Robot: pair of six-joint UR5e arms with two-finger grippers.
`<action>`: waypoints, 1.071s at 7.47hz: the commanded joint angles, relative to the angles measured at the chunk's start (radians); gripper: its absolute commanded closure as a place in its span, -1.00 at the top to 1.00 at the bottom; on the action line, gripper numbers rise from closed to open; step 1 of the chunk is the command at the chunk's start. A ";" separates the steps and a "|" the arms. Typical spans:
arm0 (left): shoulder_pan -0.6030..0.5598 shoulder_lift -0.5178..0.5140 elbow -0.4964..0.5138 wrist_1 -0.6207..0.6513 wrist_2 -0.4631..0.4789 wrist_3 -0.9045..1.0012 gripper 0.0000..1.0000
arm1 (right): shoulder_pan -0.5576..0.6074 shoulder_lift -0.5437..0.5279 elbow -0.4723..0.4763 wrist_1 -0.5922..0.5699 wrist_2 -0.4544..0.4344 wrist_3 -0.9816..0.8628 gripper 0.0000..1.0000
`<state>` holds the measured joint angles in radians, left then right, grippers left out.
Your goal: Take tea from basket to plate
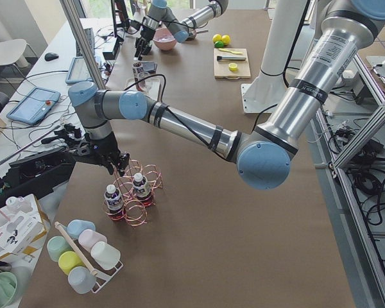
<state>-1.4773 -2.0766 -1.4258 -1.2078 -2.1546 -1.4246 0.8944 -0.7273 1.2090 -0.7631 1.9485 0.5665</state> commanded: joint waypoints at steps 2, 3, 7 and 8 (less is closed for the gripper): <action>0.000 0.019 -0.086 0.025 -0.002 -0.094 0.93 | 0.000 -0.004 0.020 -0.005 0.003 0.009 0.99; -0.001 0.044 -0.181 0.090 -0.004 -0.099 0.93 | 0.000 -0.004 0.024 -0.005 0.003 0.013 0.99; -0.011 0.140 -0.421 0.185 -0.106 -0.154 0.93 | 0.038 -0.018 0.159 -0.146 0.059 0.007 0.99; -0.015 0.200 -0.468 0.179 -0.110 -0.140 0.93 | 0.066 -0.053 0.241 -0.215 0.091 0.003 0.99</action>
<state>-1.4859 -1.9603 -1.8093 -1.0306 -2.2389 -1.5740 0.9187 -0.7450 1.3410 -0.8754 1.9877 0.5770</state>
